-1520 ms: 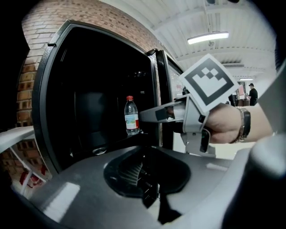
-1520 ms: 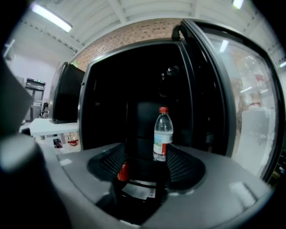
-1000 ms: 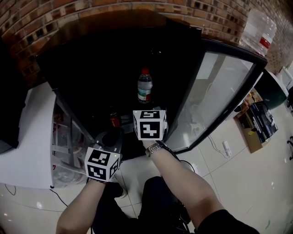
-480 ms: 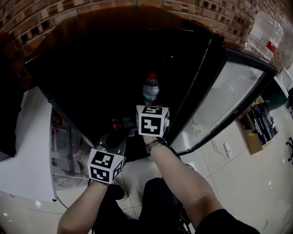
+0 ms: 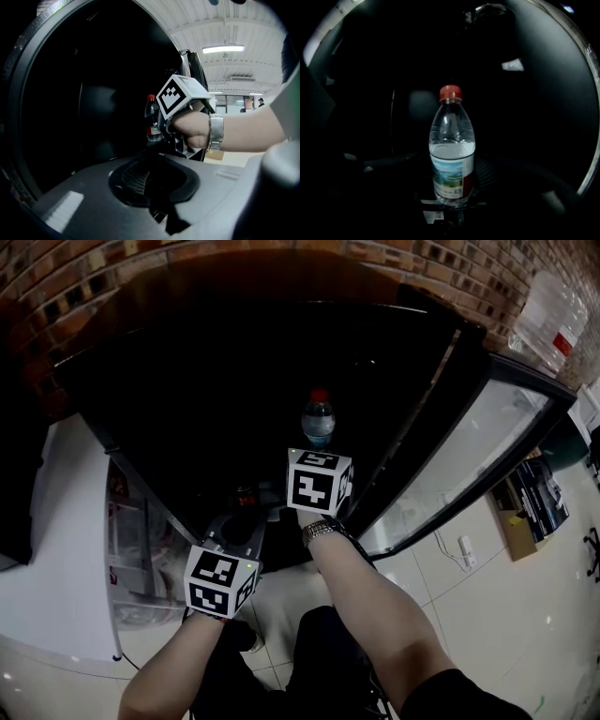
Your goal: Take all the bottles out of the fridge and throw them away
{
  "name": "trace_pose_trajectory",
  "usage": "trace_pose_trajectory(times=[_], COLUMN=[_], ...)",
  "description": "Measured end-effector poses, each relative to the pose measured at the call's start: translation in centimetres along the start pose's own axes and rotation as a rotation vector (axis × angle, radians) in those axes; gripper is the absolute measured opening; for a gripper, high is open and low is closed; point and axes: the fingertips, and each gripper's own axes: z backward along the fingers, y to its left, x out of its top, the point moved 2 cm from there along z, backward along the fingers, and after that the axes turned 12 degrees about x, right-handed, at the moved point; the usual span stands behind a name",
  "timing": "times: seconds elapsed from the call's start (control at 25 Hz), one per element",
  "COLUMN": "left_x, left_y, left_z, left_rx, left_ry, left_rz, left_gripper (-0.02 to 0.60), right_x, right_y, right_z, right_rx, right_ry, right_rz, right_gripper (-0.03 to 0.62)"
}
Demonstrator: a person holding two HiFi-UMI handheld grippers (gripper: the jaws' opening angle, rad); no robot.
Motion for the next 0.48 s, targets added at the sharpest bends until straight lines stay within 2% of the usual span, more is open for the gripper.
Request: trace_pose_trajectory(times=[0.16, 0.48], left_x=[0.04, 0.20], left_y=[0.49, 0.48], left_z=[0.01, 0.29], left_rx=[-0.001, -0.001], left_ry=[-0.004, -0.011], left_rz=[0.006, 0.017], left_gripper=[0.006, 0.006], right_x=[0.06, -0.46], right_y=[-0.11, 0.50], right_z=[-0.30, 0.64], right_rx=[0.004, 0.067], right_ry=[0.000, -0.008], right_rz=[-0.012, -0.002], right_gripper=[0.282, 0.272])
